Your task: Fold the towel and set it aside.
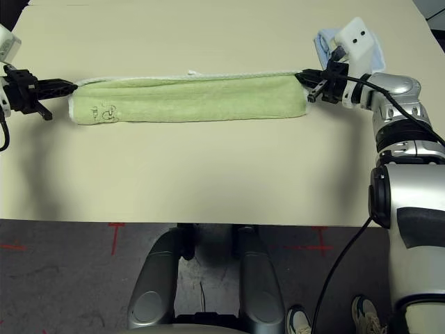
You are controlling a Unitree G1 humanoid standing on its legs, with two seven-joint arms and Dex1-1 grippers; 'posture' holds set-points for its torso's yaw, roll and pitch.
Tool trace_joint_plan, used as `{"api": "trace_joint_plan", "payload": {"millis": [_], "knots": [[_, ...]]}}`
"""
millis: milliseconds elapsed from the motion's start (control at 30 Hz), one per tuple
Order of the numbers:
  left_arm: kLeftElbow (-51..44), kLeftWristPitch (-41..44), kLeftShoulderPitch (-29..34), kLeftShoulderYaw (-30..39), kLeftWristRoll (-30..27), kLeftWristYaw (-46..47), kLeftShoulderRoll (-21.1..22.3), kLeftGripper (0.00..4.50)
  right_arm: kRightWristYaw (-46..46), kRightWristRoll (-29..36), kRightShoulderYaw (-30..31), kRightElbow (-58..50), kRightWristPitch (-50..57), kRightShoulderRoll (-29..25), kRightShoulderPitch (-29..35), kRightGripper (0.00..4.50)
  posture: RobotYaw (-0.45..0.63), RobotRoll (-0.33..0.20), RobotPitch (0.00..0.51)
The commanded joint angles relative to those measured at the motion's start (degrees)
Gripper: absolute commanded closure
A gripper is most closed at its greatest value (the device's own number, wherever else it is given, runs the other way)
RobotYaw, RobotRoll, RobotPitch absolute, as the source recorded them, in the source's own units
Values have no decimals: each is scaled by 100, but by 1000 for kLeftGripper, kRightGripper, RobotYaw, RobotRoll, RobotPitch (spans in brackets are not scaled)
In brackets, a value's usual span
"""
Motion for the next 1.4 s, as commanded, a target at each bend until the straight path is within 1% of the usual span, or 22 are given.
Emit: {"api": "trace_joint_plan", "payload": {"millis": [33, 133, 167, 267, 367, 467, 500, 600, 633, 667, 733, 800, 900, 933, 1067, 1133, 1267, 1400], "knots": [[216, -106, 27, -70, 277, 234, 18, 4482, -219, -158, -35, 79, -44, -13, 15, 4500, 54, 0, 326], [236, -162, 57, -78, 319, 275, -44, 3814, -344, -265, -15, 66, -69, 31, 53, 4500, 52, 0, 324], [248, -192, 60, -77, 345, 310, -61, 3460, -353, -288, -13, 62, -72, 48, 68, 4500, 52, 0, 322], [275, -310, 46, -93, 437, 420, -81, 2391, -371, -342, -22, 41, -56, 74, 96, 3711, 52, 0, 318], [302, -428, -45, -49, 491, 514, -39, 1258, -298, -210, -173, 9, -70, 83, 89, 2629, 49, 0, 312], [249, -616, -169, 30, 511, 601, 63, 119, -29, 107, -475, -45, -93, 96, 84, 1524, 45, 0, 301], [208, -642, -204, 55, 495, 596, 90, 0, 150, 239, -594, -69, -61, 104, 82, 1208, 45, 0, 300], [-34, -659, -335, 201, 312, 476, 110, 0, 785, 782, -1066, -160, 287, 132, 13, 85, 48, 0, 295], [-145, -618, -358, 282, 178, 336, 82, 0, 957, 920, -1179, -212, 407, 131, 6, 35, 50, 0, 292], [-209, -589, -371, 334, 92, 238, 58, 0, 1055, 996, -1239, -251, 482, 130, 6, 35, 51, 0, 290], [-644, -424, -278, 545, -340, -100, -81, 0, 1478, 1268, -1407, -389, 860, 108, 73, 35, 50, 0, 288], [-1095, -286, -110, 754, -747, -302, -254, 0, 1833, 1519, -1549, -541, 1317, 88, 177, 35, 50, 0, 288], [-1749, -140, 231, 965, -1191, -381, -540, 0, 2144, 1739, -1628, -826, 1830, 89, 441, 35, 49, 0, 288], [-1900, -159, 332, 981, -1253, -400, -587, 0, 2187, 1779, -1637, -917, 1945, 93, 514, 35, 50, 0, 288], [-2415, -486, 945, 863, -1397, -432, -1067, 0, 2325, 1873, -1617, -1299, 2101, 167, 1046, 35, 56, 0, 286], [-2543, -492, 1164, 759, -1401, -528, -1189, 0, 2324, 1888, -1604, -1383, 2132, 211, 1184, 35, 47, 0, 287], [-2580, -554, 1381, 619, -1354, -639, -1266, 0, 2338, 1858, -1558, -1495, 2162, 264, 1351, 35, 42, 0, 288], [-2536, -676, 1525, 467, -1256, -872, -1150, 0, 2394, 1840, -1492, -1735, 2211, 271, 1481, 35, 36, 0, 291]]}}
